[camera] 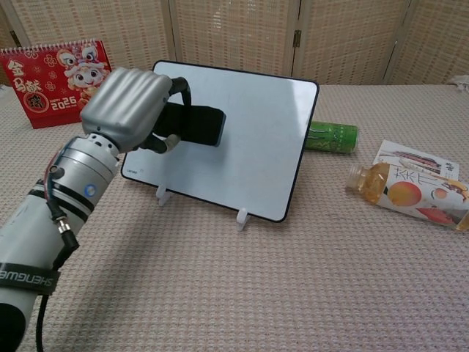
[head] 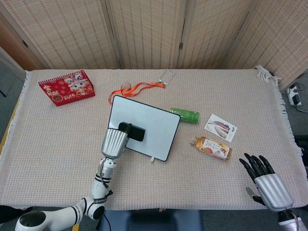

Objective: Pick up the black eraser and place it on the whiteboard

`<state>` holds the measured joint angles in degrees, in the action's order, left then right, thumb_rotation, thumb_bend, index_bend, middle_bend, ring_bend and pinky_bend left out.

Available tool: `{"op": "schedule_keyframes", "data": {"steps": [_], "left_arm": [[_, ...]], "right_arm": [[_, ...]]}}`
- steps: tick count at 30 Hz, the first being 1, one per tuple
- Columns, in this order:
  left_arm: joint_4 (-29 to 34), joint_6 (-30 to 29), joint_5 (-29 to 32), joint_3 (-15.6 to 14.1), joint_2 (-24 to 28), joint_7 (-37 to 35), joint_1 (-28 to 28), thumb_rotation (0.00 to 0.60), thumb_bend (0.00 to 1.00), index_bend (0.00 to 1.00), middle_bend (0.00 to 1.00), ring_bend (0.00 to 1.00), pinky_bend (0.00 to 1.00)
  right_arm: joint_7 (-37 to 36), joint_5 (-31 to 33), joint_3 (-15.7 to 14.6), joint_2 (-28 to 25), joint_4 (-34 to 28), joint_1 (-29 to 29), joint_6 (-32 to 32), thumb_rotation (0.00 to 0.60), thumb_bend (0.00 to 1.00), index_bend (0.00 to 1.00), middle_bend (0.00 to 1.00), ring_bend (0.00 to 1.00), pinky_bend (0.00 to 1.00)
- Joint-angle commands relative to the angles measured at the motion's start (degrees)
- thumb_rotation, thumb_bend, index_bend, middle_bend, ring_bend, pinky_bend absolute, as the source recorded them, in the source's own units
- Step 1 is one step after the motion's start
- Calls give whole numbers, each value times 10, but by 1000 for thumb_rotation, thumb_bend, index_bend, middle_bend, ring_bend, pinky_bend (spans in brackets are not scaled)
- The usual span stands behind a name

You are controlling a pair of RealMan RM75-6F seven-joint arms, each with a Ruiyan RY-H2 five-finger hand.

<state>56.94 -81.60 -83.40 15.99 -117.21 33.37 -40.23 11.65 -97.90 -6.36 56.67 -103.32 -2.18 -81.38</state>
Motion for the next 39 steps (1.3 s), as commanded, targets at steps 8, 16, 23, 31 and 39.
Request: {"op": "schedule_keyframes", "data": {"steps": [8, 16, 23, 31, 39], "left_arm": [[-80, 7, 24, 24, -52, 13, -27, 600, 379, 676, 1000, 992, 1000], [-111, 7, 26, 22, -68, 5, -37, 600, 380, 645, 1000, 991, 1000], [-115, 12, 30, 18, -68, 2, -37, 600, 377, 467, 1000, 991, 1000], [-122, 8, 30, 15, -72, -3, -39, 600, 378, 276, 1000, 988, 1000], [-111, 10, 35, 12, -68, 0, -34, 600, 376, 158, 1000, 989, 1000]], "right_arm": [[-8, -3, -1, -4, 0, 4, -7, 600, 350, 0, 0, 36, 0], [-7, -7, 0, -3, 2, 10, -16, 600, 349, 0, 0, 35, 0], [-7, -8, 0, -2, 2, 11, -17, 600, 350, 0, 0, 35, 0], [-10, -8, 1, -3, 3, 11, -18, 600, 349, 0, 0, 35, 0], [-8, -9, 2, -2, 3, 12, -18, 600, 350, 0, 0, 36, 0]]}}
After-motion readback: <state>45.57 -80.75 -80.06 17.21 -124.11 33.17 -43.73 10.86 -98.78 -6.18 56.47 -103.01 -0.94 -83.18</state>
